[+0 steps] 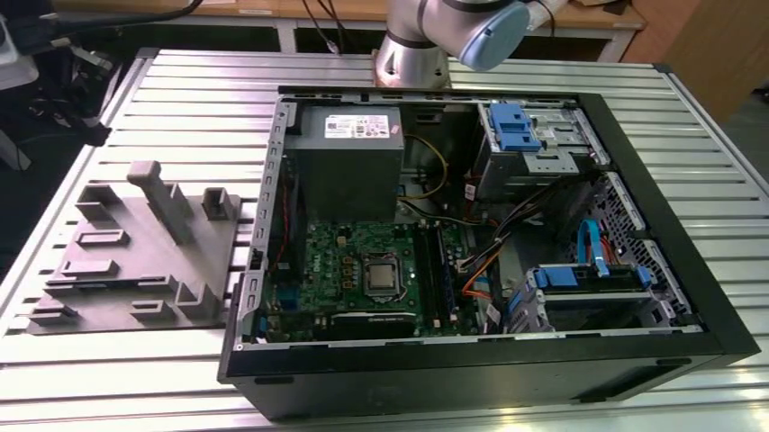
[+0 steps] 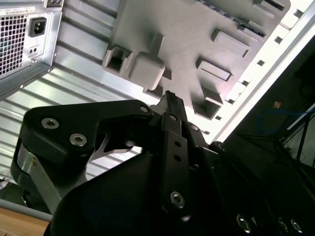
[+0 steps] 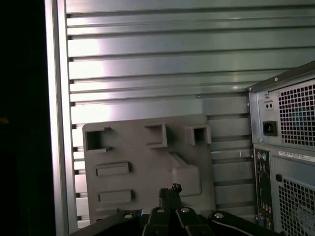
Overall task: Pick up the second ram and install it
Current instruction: 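Reach for the second ram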
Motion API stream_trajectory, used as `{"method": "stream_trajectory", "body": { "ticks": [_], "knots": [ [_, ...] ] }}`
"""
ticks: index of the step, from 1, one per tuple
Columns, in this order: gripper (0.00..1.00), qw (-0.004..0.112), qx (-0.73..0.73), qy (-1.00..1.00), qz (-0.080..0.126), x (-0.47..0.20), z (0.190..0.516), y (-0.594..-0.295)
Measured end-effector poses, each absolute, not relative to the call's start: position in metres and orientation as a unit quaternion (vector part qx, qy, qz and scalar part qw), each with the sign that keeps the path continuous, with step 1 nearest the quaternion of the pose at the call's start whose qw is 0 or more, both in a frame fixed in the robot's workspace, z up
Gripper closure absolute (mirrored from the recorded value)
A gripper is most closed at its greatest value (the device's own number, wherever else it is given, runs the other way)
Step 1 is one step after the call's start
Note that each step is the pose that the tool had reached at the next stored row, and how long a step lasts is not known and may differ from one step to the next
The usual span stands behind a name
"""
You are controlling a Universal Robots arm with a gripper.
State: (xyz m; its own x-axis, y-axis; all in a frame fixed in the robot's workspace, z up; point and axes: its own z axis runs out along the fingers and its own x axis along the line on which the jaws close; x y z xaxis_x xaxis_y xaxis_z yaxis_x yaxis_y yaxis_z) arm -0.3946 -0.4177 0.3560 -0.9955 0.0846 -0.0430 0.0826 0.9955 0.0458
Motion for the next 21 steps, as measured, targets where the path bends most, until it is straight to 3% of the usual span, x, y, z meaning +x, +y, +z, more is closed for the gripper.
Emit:
{"method": "stream_trajectory", "body": {
  "ticks": [21],
  "knots": [
    [0.9,0.022,0.042,0.999,0.022,-0.399,0.336,-0.471]
  ]
}}
